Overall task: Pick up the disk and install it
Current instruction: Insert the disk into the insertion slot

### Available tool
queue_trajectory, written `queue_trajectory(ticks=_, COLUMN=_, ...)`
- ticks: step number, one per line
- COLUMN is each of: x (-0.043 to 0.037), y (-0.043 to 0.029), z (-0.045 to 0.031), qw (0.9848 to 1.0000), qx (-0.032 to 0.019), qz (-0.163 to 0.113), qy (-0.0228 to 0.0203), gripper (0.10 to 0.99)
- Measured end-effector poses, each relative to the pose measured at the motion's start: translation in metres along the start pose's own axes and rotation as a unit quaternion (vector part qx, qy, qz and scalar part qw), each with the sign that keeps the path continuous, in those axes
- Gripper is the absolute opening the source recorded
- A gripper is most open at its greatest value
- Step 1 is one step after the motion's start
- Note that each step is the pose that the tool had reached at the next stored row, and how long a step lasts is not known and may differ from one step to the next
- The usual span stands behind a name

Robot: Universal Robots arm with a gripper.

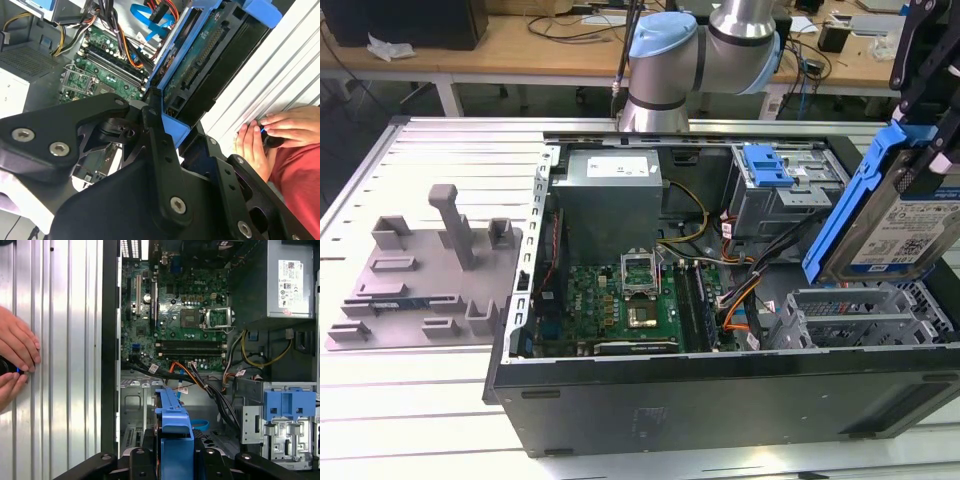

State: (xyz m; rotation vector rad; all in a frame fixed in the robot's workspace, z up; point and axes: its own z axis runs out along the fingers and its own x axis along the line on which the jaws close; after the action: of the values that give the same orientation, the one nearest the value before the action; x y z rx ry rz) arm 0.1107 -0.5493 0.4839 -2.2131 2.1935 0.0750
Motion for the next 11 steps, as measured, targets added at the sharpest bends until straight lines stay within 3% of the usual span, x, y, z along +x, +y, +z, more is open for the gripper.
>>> queue_trajectory(ticks=11, x=0.0021, y=-0.0006, z=0.003, qw=1.0, qx=-0.0002, qz=-0.005, qy=0.0, gripper=0.369)
